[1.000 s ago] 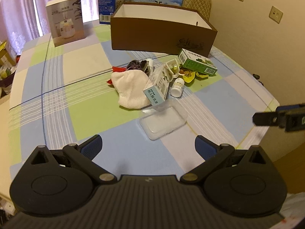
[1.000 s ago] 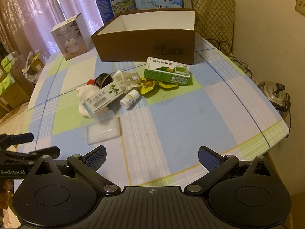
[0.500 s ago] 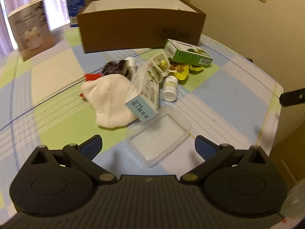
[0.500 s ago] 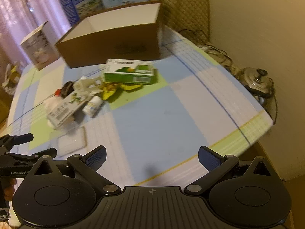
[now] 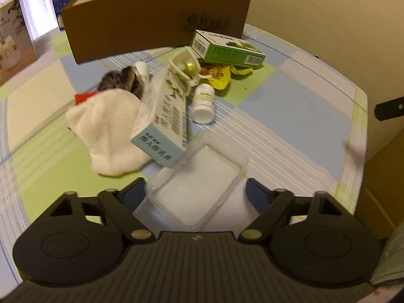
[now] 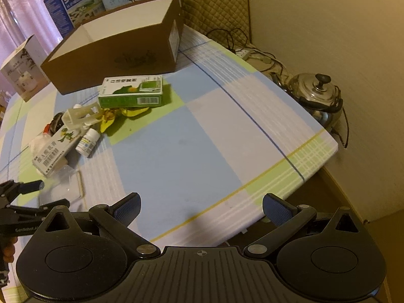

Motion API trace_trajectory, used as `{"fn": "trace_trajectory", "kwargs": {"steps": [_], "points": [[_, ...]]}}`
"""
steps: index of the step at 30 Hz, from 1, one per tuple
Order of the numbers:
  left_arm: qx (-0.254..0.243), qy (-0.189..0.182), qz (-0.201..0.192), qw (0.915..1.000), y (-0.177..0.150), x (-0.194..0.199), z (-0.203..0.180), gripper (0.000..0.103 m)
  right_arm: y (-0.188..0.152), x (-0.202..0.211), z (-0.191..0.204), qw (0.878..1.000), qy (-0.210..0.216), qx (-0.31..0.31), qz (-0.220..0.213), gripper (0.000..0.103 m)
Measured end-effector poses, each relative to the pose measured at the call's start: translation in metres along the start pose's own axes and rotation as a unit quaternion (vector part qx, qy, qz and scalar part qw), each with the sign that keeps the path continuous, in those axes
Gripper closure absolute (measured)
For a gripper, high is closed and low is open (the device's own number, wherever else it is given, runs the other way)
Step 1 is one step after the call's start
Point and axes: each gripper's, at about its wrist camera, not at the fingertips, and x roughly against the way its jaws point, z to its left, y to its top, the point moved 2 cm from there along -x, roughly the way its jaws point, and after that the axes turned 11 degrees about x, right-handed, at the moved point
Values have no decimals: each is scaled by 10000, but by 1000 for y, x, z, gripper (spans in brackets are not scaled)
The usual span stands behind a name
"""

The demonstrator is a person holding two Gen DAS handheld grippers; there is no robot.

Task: Organize objects
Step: 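Grasp the clear plastic tray with the left tool while the right tool grasps the green spray box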

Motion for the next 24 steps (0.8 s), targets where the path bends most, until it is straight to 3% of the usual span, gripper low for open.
{"fn": "trace_trajectory", "kwargs": {"steps": [2,9,17,24], "points": [[129,-128,143,9997,-4,0,-4,40,0,-1,-2,10000,-8,-2,22,2],[375,-260,236,9987,-8,3,-27,42,1,-6,-6,10000,-8,15,75,2],[375,7,399,9985,11,-17,-41,42,1,-12,-15,9999,29,-5,151,2],[479,258,514,9972,20,-31,-46,50,8,-20,-29,9998,54,-40,179,2]]}}
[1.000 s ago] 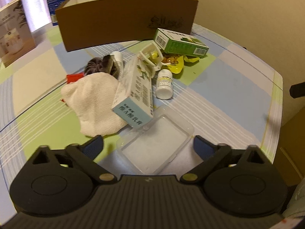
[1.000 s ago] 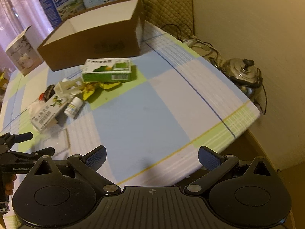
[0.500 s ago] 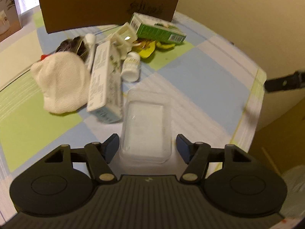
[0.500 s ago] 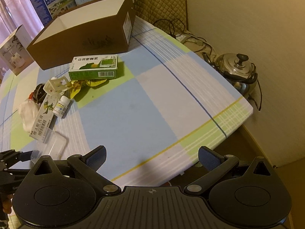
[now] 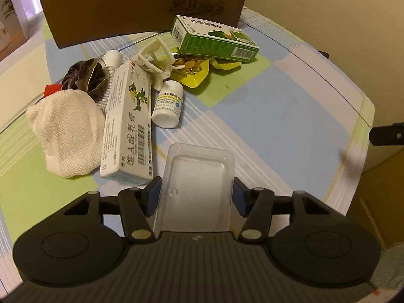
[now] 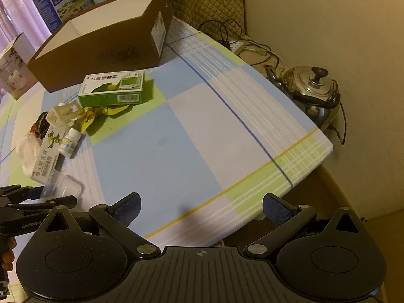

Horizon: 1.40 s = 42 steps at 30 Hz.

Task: Organize objects
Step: 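Grasp the clear plastic tray with the left tool while the right tool grasps the green spray box, then carry the tray into the brown box and open the left tool while the right tool drops the green box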

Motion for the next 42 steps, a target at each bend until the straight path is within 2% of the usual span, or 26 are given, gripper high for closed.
{"fn": "trace_trajectory", "kwargs": {"steps": [8,11,14,17,20,28,30,32,34,39,42], "points": [[331,20,-418,9986,12,29,0,50,31,-13,0,9967,453,566,-369,2],[541,160,-613,9965,18,45,5,50,50,-21,6,9892,810,1024,-667,2],[892,368,-773,9923,24,57,20,50,69,-29,15,9767,1094,1600,-919,2],[1320,644,-889,9851,26,66,41,50,89,-40,24,9574,1384,2279,-1109,2],[1752,951,-972,9751,24,73,62,50,105,-54,34,9320,1722,2953,-1208,2],[2663,1626,-1054,9442,4,90,104,50,152,-103,68,8626,2311,4364,-1102,3],[2865,1742,-1079,9359,0,93,109,50,162,-116,78,8466,2385,4641,-1048,8],[3035,1847,-1091,9284,-5,96,112,50,168,-128,86,8304,2417,4929,-949,18],[3165,1943,-1099,9220,-10,99,114,50,172,-139,93,8136,2458,5199,-857,24],[3398,2113,-1072,9102,-19,102,112,50,171,-154,103,7841,2587,5596,-717,35],[3450,2176,-1070,9067,-22,104,109,50,169,-153,103,7721,2615,5738,-789,43]]}}
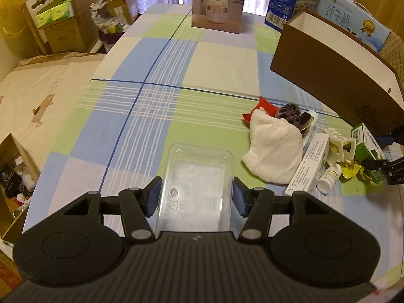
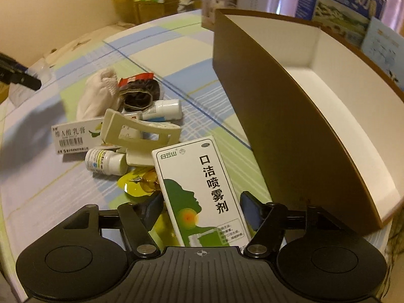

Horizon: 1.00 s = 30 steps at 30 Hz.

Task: Organize objects
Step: 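Carry the tray into the brown box and open the left tool while the right tool drops the green box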

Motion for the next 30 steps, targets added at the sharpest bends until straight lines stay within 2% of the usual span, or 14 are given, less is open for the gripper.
{"fn": "trace_trajectory", "kwargs": {"steps": [2,8,14,20,25,30], "points": [[-5,20,9,10000,0,0,-2,50,1,4,1,10000,-37,-1,-60,50],[-228,-79,8,9997,8,1,-14,50,7,30,4,9977,-140,-640,-194,51],[-783,-440,-68,9959,34,2,-42,50,16,68,10,9857,-597,-1535,-346,51],[-1433,-940,-149,9851,69,-2,-83,50,26,106,2,9613,-965,-2520,-553,51],[-2002,-1351,-362,9697,100,-3,-135,50,42,128,-19,9374,-1152,-3176,-843,51],[-2212,-1771,-492,9578,130,-11,-185,50,61,133,-46,9162,-1482,-3580,-1025,51]]}}
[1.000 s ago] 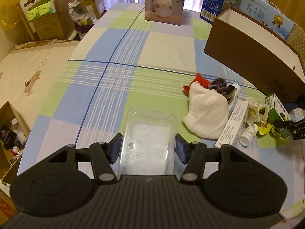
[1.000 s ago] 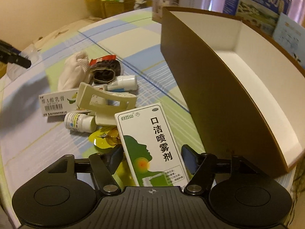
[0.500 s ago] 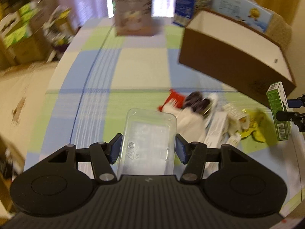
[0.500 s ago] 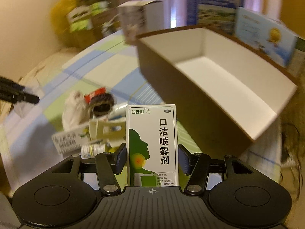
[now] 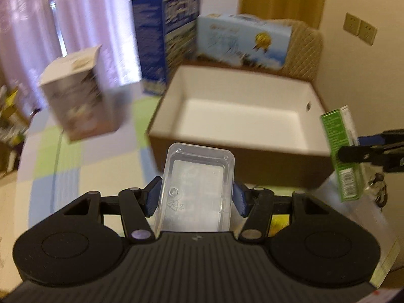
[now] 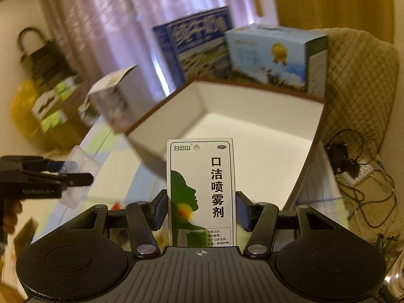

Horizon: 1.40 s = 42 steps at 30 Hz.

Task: Organize objects
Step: 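Carry the tray into the brown box and open the left tool while the right tool drops the green box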

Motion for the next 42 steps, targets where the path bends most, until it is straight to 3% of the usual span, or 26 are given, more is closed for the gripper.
{"fn": "trace_trajectory", "kwargs": {"steps": [7,14,28,32,39,41,42], "points": [[-141,-285,-36,9995,55,-45,-26,50,34,-25,-22,9968,-475,-638,-117,51],[-157,-325,139,9993,84,-94,-45,50,52,-67,-47,9874,-868,-1321,81,51],[-186,-249,803,9963,75,-168,-42,50,26,-151,-76,9694,-1007,-1960,1083,50],[-246,-264,869,9956,72,-175,-43,49,25,-147,-81,9700,-1062,-1965,962,43],[-345,-361,861,9950,72,-179,-50,51,34,-131,-80,9763,-1037,-1738,773,41],[-370,-394,832,9951,72,-178,-51,37,34,-126,-79,9775,-1013,-1696,733,40],[-368,-389,791,9954,73,-176,-52,35,33,-123,-79,9780,-1001,-1684,715,40]]}}
